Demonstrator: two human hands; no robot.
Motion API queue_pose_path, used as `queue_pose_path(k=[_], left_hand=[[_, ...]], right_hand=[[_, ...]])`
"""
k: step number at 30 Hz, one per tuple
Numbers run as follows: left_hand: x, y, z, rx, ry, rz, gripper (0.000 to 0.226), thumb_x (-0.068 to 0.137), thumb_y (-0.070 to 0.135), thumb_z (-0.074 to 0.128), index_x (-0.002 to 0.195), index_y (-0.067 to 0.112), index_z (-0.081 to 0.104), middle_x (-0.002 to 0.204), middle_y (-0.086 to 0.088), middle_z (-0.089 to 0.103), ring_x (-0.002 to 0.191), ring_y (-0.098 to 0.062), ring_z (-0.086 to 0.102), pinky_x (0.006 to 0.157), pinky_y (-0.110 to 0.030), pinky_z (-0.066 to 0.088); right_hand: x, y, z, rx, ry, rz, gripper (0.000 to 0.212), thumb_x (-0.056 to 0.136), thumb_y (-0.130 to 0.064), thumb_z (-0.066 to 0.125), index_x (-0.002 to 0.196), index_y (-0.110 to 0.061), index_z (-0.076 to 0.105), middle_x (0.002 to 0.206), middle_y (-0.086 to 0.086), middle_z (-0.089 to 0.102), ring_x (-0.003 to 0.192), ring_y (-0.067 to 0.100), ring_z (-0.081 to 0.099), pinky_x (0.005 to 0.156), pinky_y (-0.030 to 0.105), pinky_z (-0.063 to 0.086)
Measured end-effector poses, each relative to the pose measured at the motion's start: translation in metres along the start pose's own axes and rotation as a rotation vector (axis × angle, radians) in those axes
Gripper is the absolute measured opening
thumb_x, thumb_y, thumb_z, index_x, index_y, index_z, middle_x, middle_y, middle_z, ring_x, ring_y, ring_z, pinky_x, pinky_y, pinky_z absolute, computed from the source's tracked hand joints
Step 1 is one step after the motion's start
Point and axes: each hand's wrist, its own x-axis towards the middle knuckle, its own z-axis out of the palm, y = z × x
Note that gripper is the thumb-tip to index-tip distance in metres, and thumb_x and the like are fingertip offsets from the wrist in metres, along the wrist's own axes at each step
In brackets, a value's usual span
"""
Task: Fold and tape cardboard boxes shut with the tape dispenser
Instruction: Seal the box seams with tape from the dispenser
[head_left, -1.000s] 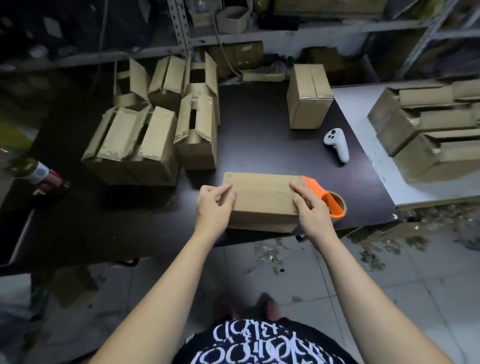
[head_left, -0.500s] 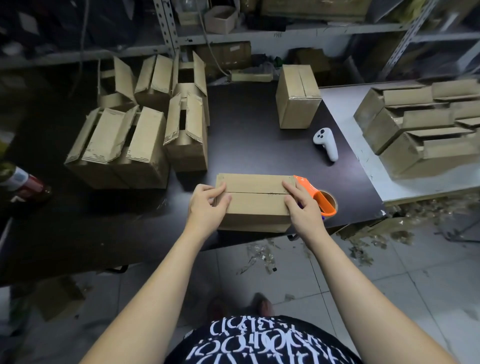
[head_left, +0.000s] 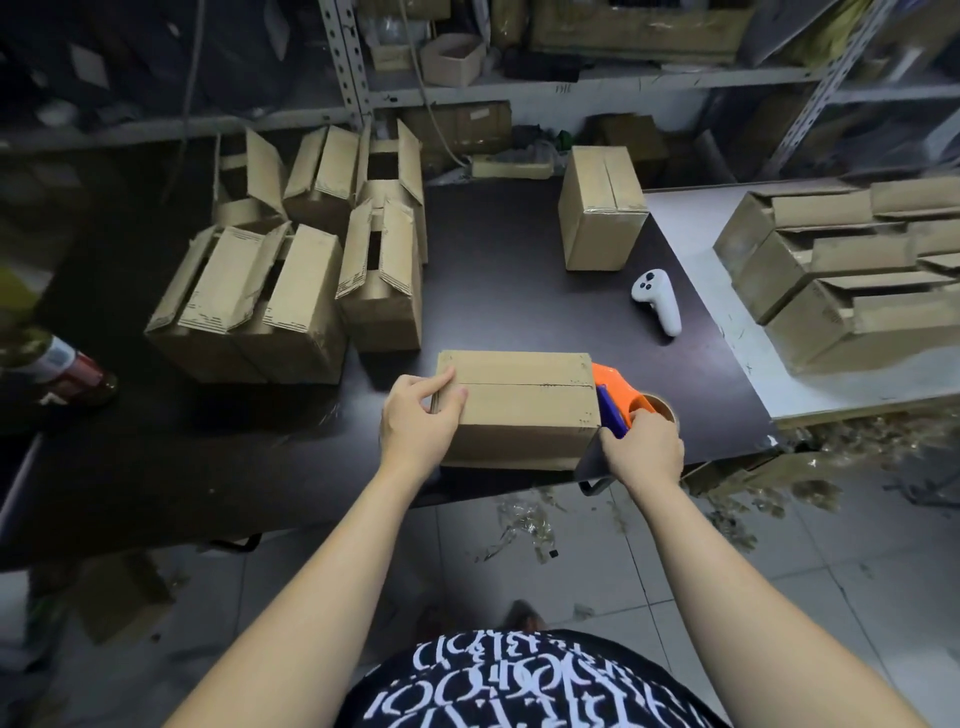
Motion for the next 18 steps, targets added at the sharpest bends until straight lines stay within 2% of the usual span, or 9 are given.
queue_pose_path(k=[2, 5, 7, 10, 13, 15, 16, 18], left_hand=[[0.000, 0.003, 0.001, 0.002, 0.006, 0.002, 0.037, 0.092, 0.041, 0.071, 0.127, 0.030, 0.072, 0.106, 0.003, 0.061, 0.100, -0.014, 0.059, 0.089, -0.031, 0.048], [-0.003, 0.005, 0.003, -0.003, 0.014, -0.008, 0.038, 0.091, 0.042, 0.071, 0.127, 0.029, 0.072, 0.107, 0.003, 0.061, 0.099, -0.012, 0.058, 0.090, -0.030, 0.048], [-0.006, 0.005, 0.004, 0.004, 0.023, -0.006, 0.038, 0.092, 0.042, 0.071, 0.127, 0.029, 0.071, 0.107, 0.003, 0.061, 0.098, -0.010, 0.057, 0.086, -0.027, 0.044], [-0.006, 0.006, 0.003, 0.022, 0.019, 0.001, 0.039, 0.092, 0.042, 0.071, 0.128, 0.028, 0.071, 0.108, 0.002, 0.060, 0.097, -0.010, 0.058, 0.085, -0.024, 0.042], [0.002, 0.011, -0.003, 0.131, -0.008, 0.043, 0.039, 0.091, 0.040, 0.072, 0.127, 0.025, 0.072, 0.116, 0.002, 0.056, 0.102, -0.017, 0.059, 0.091, -0.036, 0.051], [0.008, 0.018, -0.008, 0.254, -0.012, 0.106, 0.039, 0.090, 0.039, 0.073, 0.126, 0.024, 0.072, 0.120, 0.001, 0.054, 0.111, -0.022, 0.058, 0.096, -0.044, 0.051], [0.010, 0.022, -0.011, 0.309, -0.026, 0.131, 0.039, 0.090, 0.038, 0.073, 0.126, 0.024, 0.072, 0.121, 0.000, 0.054, 0.115, -0.022, 0.056, 0.099, -0.045, 0.049], [0.013, 0.031, -0.016, 0.393, -0.071, 0.164, 0.042, 0.089, 0.038, 0.073, 0.129, 0.026, 0.069, 0.123, 0.000, 0.053, 0.119, -0.023, 0.052, 0.103, -0.046, 0.045]], right_hand=[[0.004, 0.000, 0.000, -0.122, -0.014, -0.032, 0.035, 0.093, -0.040, 0.069, 0.114, -0.014, 0.058, 0.109, 0.010, 0.068, 0.101, 0.033, 0.062, 0.085, 0.039, 0.050], [0.010, -0.001, -0.004, -0.120, -0.024, -0.026, 0.034, 0.099, -0.036, 0.063, 0.121, -0.012, 0.055, 0.117, 0.013, 0.068, 0.110, 0.037, 0.060, 0.095, 0.042, 0.047], [0.012, -0.002, -0.009, -0.032, -0.004, -0.017, 0.034, 0.101, -0.035, 0.059, 0.122, -0.009, 0.053, 0.122, 0.017, 0.067, 0.113, 0.040, 0.059, 0.096, 0.043, 0.044], [0.010, -0.008, -0.026, 0.224, 0.040, -0.043, 0.035, 0.102, -0.033, 0.058, 0.123, -0.006, 0.049, 0.128, 0.020, 0.064, 0.113, 0.045, 0.059, 0.098, 0.046, 0.042], [-0.001, -0.021, -0.055, 0.473, 0.120, -0.093, 0.034, 0.099, -0.034, 0.062, 0.122, -0.011, 0.051, 0.121, 0.013, 0.067, 0.107, 0.035, 0.062, 0.089, 0.043, 0.051], [-0.010, -0.032, -0.074, 0.622, 0.151, -0.139, 0.026, 0.095, -0.035, 0.066, 0.112, -0.021, 0.052, 0.104, -0.003, 0.067, 0.098, 0.023, 0.064, 0.081, 0.038, 0.055], [-0.015, -0.038, -0.083, 0.688, 0.158, -0.166, 0.025, 0.092, -0.036, 0.070, 0.107, -0.025, 0.052, 0.097, -0.011, 0.065, 0.093, 0.015, 0.065, 0.077, 0.034, 0.056], [-0.025, -0.049, -0.099, 0.767, 0.158, -0.226, 0.035, 0.084, -0.039, 0.081, 0.103, -0.029, 0.054, 0.090, -0.016, 0.063, 0.085, 0.003, 0.064, 0.070, 0.020, 0.054]])
